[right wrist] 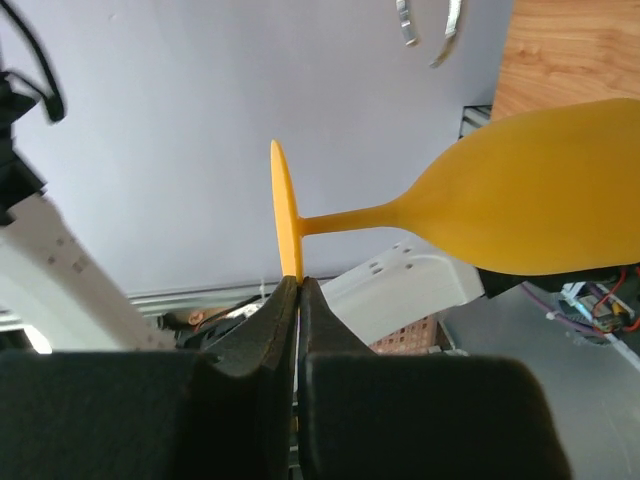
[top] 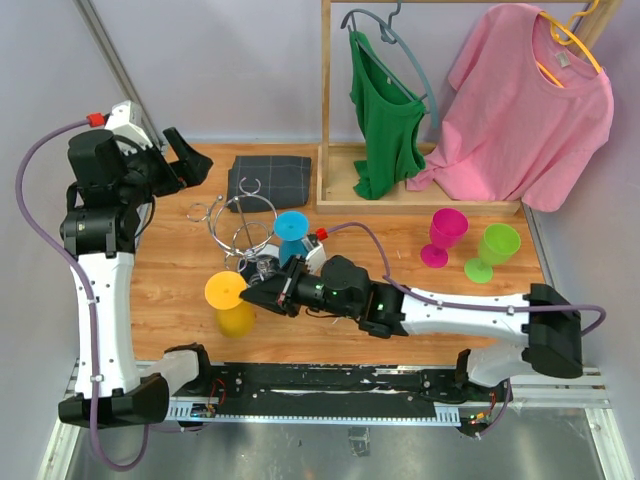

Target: Take the wine glass off the wine glass rack

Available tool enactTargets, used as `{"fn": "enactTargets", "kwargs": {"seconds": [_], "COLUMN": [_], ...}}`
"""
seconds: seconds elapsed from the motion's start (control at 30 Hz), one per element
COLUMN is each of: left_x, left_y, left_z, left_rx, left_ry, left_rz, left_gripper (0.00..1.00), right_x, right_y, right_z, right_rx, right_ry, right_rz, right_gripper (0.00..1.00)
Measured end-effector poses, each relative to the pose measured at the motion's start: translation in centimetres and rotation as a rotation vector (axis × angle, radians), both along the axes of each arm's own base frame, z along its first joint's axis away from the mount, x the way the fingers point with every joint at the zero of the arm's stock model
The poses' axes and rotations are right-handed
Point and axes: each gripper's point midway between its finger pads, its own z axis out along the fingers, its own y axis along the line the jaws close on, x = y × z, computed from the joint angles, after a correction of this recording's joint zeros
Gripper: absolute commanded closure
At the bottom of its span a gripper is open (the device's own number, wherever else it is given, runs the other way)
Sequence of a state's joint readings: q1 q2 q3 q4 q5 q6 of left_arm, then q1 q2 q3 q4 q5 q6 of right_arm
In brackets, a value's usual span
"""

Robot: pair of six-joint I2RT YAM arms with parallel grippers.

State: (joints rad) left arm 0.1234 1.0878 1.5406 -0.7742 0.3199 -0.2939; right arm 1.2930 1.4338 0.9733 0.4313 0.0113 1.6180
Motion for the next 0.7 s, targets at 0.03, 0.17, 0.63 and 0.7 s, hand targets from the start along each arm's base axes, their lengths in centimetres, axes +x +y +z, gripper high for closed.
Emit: {"fn": "enactTargets", "kwargs": {"seconds": [0.03, 0.17, 0.63, 0.7], "left_x": [0.3, 1.2, 2.3, 2.3], "left_y": [0.0, 0.2, -1.1, -1.9], "left_z": [0.1, 0.8, 3.8, 4.2], "left_rx": [0.0, 0.002, -0.051, -0.085], "left_ry": [-0.001, -0.017, -0.088, -0.095], "left_rz": [0.0, 0.0, -0.063, -0.104], "left_gripper": [0.01, 0.01, 0.01, 0.01], "right_x": [-0.3, -1.4, -1.2, -1.0], "right_y": [-0.4, -2.2, -14.0, -15.7], "right_z": [0.8, 4.6, 20.1, 21.2], "right_rx": [0.01, 0.053, 0.241, 0.256], "right_ry": [-0.007, -0.052, -0.316, -0.358], "right_rz": [0.0, -0.008, -0.2, -0.239], "right_gripper": [0.99, 0.99, 0.99, 0.99]}}
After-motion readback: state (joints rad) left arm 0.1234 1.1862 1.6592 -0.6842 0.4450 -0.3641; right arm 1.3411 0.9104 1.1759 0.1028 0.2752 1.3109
